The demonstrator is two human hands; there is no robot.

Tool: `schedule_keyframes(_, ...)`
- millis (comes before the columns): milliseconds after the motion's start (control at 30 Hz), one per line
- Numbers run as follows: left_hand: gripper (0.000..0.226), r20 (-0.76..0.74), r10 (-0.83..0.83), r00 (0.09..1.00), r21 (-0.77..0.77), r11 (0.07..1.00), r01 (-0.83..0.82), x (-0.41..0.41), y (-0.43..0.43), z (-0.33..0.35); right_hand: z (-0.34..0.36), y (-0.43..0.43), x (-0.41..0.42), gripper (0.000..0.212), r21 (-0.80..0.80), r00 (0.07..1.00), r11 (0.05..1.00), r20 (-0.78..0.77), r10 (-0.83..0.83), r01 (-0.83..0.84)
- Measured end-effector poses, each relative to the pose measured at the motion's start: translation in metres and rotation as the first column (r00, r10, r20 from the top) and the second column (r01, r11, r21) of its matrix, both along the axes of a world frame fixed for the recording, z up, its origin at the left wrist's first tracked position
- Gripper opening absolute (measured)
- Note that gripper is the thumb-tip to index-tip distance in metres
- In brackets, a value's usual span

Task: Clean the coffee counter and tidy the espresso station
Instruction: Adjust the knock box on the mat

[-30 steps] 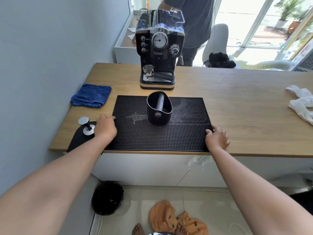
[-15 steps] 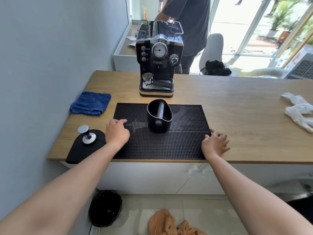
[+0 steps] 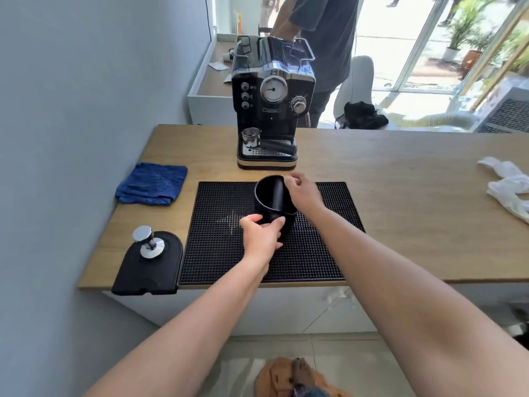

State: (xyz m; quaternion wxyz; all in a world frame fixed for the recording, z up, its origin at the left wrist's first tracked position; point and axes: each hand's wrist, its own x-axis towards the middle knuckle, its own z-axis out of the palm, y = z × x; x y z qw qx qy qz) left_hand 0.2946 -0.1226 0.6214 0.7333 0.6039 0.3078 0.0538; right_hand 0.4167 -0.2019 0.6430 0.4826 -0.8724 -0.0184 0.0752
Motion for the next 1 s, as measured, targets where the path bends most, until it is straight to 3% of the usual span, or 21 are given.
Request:
schedule_keyframes(100, 0.047, 0.012, 0.014, 1.0, 0.041, 0.999, -0.015, 0.006, -0.001, 0.0, -0.002, 0.01, 0.019, 0.048, 0.062, 0.995, 0.995, -0.051, 0.083, -0.079)
schedule_keyframes(233, 0.041, 0.015, 0.046, 0.999, 0.058, 0.997, -0.047, 0.011, 0.001, -0.003, -0.011, 0.016, 0.034, 0.028, 0.205, 0.983, 0.971, -0.106, 0.151, -0.127)
schedule_keyframes(333, 0.037, 0.027, 0.085, 0.996, 0.084, 0.993, -0.087, 0.017, 0.002, -0.005, -0.017, 0.011, 0.039, 0.025, 0.326, 0.981, 0.941, -0.13, 0.144, -0.095)
schedule_keyframes(467, 0.031, 0.053, 0.142, 0.988, 0.134, 0.98, -0.148, 0.034, 0.002, -0.004, -0.021, -0.016, 0.05, 0.026, 0.425, 0.989, 0.905, -0.132, 0.062, 0.0)
schedule_keyframes(733, 0.014, 0.051, 0.039, 0.998, 0.25, 0.967, -0.051, 0.122, -0.017, 0.002, -0.022, -0.084, 0.09, 0.018, 0.507, 0.966, 0.823, -0.14, -0.215, 0.257)
schedule_keyframes(1000, 0.015, 0.022, -0.087, 0.996, 0.266, 0.961, 0.078, 0.181, -0.049, -0.004, -0.03, -0.129, 0.106, 0.012, 0.526, 0.92, 0.755, -0.198, -0.338, 0.391)
